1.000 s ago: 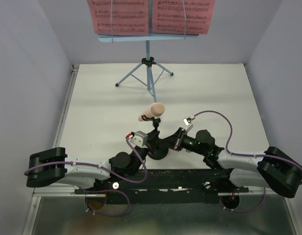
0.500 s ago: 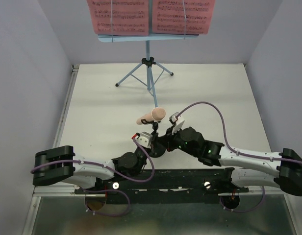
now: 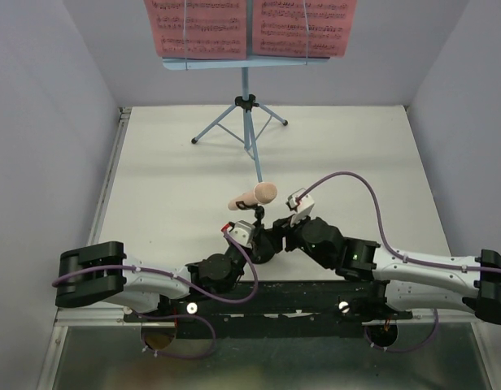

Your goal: Pack up the instrument practice props

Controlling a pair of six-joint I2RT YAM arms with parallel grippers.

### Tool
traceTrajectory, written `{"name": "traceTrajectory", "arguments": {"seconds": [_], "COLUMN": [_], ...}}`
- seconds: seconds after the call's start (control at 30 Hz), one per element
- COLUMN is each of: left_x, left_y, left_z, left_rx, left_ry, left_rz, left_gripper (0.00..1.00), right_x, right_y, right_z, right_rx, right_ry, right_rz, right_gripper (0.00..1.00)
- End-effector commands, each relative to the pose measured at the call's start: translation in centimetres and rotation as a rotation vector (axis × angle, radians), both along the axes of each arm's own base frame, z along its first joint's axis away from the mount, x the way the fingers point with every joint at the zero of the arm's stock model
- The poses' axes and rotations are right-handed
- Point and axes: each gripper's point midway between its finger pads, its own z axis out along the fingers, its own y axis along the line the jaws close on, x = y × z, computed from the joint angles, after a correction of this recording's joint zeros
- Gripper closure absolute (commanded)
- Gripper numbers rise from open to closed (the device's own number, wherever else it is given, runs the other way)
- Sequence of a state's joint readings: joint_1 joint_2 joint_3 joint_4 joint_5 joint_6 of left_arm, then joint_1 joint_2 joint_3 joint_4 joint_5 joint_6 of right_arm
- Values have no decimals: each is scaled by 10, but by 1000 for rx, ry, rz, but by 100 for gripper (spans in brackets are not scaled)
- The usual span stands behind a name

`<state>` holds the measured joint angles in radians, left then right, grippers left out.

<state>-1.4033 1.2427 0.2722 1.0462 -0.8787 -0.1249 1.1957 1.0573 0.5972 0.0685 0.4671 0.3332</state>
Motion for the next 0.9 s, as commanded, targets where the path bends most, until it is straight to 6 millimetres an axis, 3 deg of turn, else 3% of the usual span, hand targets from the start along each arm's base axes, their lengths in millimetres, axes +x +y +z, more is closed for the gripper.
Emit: {"name": "traceTrajectory", "arguments": {"seconds": [0.0, 0.17, 0.27, 0.7, 0.87], "left_x": [-14, -15, -15, -18, -17], "left_y": [-6, -8, -9, 6, 11], "left_z": [-21, -20, -15, 22, 26], "left_rx": [30, 35, 28, -107, -132], "left_ry": [53, 62, 63, 45, 52], "left_rz": [-70, -79, -81, -75, -59], "left_gripper": [82, 57, 49, 39, 37], "right_x": [1, -3, -4, -5, -5], "right_y": [-14, -28, -33, -40, -41], "right_z": [23, 24, 24, 16, 17], "right_rx": [87, 82, 83, 112, 120], "right_ry": [15, 25, 29, 51, 50], "right_rz": [-68, -88, -100, -128, -133], "right_gripper": [29, 29, 29, 29, 29]}}
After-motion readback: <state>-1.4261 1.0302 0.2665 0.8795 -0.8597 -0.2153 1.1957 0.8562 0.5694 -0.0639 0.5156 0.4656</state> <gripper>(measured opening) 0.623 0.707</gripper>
